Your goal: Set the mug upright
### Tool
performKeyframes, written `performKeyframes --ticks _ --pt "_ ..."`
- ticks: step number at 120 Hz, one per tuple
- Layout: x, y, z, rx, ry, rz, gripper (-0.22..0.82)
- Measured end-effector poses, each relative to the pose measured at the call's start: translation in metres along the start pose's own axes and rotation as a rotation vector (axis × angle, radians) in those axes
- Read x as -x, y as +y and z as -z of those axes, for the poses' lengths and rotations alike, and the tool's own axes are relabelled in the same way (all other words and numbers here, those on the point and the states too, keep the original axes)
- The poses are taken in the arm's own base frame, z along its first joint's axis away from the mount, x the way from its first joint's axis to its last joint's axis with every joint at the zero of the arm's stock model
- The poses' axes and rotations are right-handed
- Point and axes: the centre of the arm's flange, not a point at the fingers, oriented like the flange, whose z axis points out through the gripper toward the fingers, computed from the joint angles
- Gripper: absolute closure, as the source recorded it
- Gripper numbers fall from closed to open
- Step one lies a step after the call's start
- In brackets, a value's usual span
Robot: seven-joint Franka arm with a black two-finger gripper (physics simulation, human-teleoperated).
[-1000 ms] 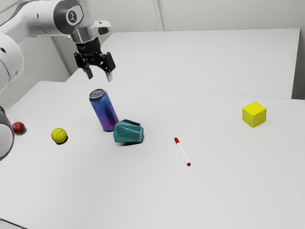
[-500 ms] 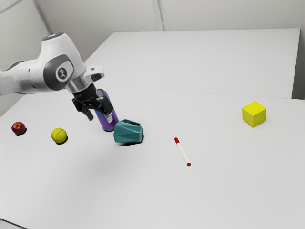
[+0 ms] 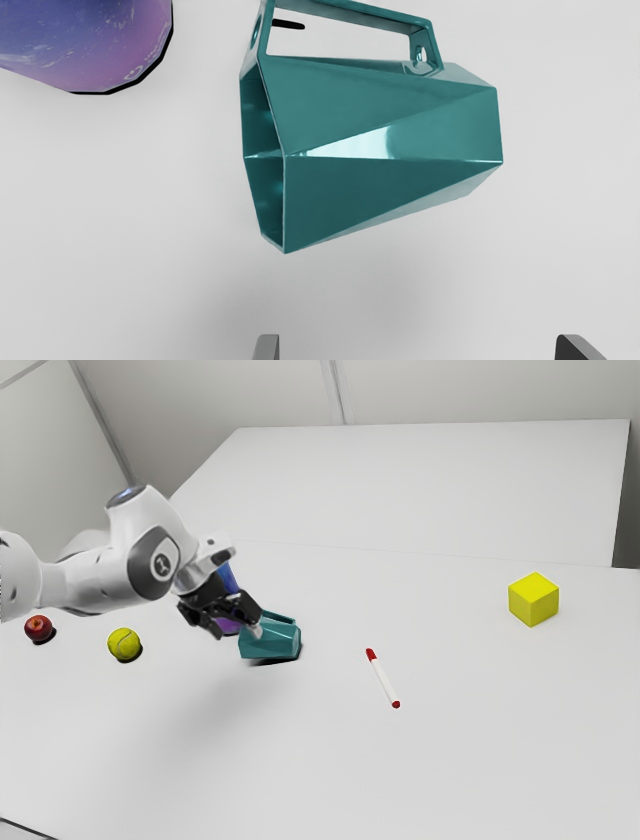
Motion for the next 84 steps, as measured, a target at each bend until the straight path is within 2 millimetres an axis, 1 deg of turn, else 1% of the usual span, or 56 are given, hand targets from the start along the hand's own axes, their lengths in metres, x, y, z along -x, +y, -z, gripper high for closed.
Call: performKeyframes --ticks 10,20,55,84 --pt "-0.004 -0.002 -0.009 0.025 0.025 0.017 0.0" --pt "-0.006 -0.003 -0.012 0.042 0.051 0.018 0.0" --pt "0.006 -0.005 -0.024 0.069 0.071 -0.031 0.0" --pt "0.006 -0.009 -0.029 0.108 0.098 -0.068 0.0"
